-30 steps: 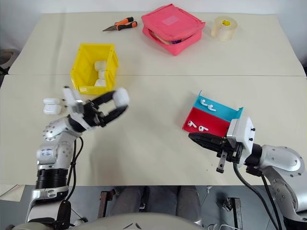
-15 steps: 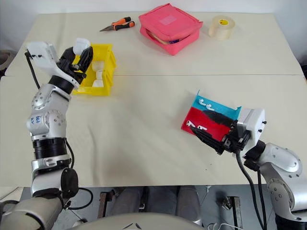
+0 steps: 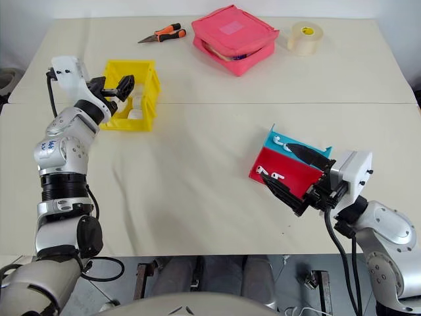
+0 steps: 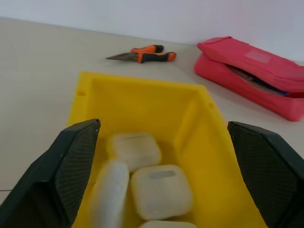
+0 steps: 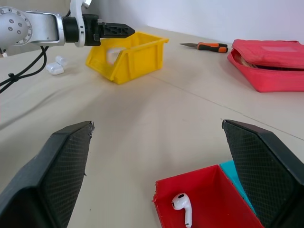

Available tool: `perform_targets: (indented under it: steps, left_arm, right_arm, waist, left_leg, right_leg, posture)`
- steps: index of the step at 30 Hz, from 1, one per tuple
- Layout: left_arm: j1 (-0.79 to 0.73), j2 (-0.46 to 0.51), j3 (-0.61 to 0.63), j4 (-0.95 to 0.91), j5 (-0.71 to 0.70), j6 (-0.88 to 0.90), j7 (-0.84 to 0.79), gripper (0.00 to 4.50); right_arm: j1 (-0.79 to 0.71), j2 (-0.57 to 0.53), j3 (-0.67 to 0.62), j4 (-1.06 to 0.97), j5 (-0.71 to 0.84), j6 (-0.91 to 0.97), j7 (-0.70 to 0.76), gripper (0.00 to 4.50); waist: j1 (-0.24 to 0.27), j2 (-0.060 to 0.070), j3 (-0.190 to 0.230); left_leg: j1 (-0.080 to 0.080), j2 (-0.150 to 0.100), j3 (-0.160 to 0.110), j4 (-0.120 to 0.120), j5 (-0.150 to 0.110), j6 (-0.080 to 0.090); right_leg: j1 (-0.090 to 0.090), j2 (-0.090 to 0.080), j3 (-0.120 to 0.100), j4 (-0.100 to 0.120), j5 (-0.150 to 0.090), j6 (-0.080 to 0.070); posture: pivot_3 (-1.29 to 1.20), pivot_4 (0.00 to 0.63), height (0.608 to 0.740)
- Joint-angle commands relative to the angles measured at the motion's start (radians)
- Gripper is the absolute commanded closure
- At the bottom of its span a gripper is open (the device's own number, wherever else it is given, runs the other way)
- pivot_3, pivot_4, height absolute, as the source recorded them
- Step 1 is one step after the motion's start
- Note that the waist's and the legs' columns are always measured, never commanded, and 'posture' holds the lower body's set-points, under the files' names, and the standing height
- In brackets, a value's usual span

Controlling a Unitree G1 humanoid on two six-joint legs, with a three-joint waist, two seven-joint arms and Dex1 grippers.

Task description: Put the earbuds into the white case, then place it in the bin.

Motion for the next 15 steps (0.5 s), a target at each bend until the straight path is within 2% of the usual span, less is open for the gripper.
perform_targets:
  steps: [1,5,7,10,15]
  left_arm:
    - [0.078,0.059,-0.029,-0.114,-0.015,-0.072,-0.164,0.04]
    - [0.254,0.212,-0.113,-0.224,0.009,-0.152,-0.435,0.04]
    - [0.368,0.276,-0.108,-0.297,-0.008,-0.281,-0.588,0.04]
    - [0.478,0.315,-0.066,-0.358,-0.047,-0.324,-0.668,0.04]
    - [0.587,0.312,-0.041,-0.425,-0.06,-0.375,-0.698,0.04]
  right_arm:
    - [-0.007,-0.032,-0.018,0.005,-0.013,-0.032,0.048,0.0]
    - [-0.018,-0.075,-0.021,0.045,-0.003,-0.029,0.124,0.0]
    - [-0.04,-0.095,-0.022,0.08,-0.001,-0.031,0.158,0.0]
    - [-0.063,-0.121,-0.02,0.127,-0.011,-0.037,0.205,0.0]
    - [-0.073,-0.157,0.012,0.204,-0.08,-0.1,0.305,0.0]
  waist:
    - [-0.003,0.0,0.0]
    - [-0.016,0.0,0.0]
    - [-0.021,0.0,0.0]
    - [-0.019,0.0,0.0]
    - [-0.003,0.0,0.0]
  left_leg:
    - [0.0,0.0,0.0,0.0,0.0,0.0]
    - [0.001,0.001,0.001,-0.001,0.0,-0.001]
    - [0.0,0.002,0.001,-0.001,0.0,-0.001]
    - [0.0,0.002,0.001,-0.001,0.0,-0.001]
    - [0.0,0.002,0.001,-0.001,0.0,-0.001]
  right_leg:
    - [0.0,0.0,0.0,0.0,0.0,0.0]
    - [-0.001,0.001,0.0,0.0,0.0,-0.001]
    - [-0.001,0.001,0.0,0.0,-0.001,-0.001]
    - [-0.001,0.0,0.0,0.0,-0.001,-0.001]
    - [0.0,0.0,0.0,0.0,-0.001,-0.001]
  posture:
    - [0.0,0.15,0.74]
    - [0.0,0.15,0.74]
    - [0.0,0.15,0.74]
    - [0.0,0.15,0.74]
    - [0.0,0.15,0.74]
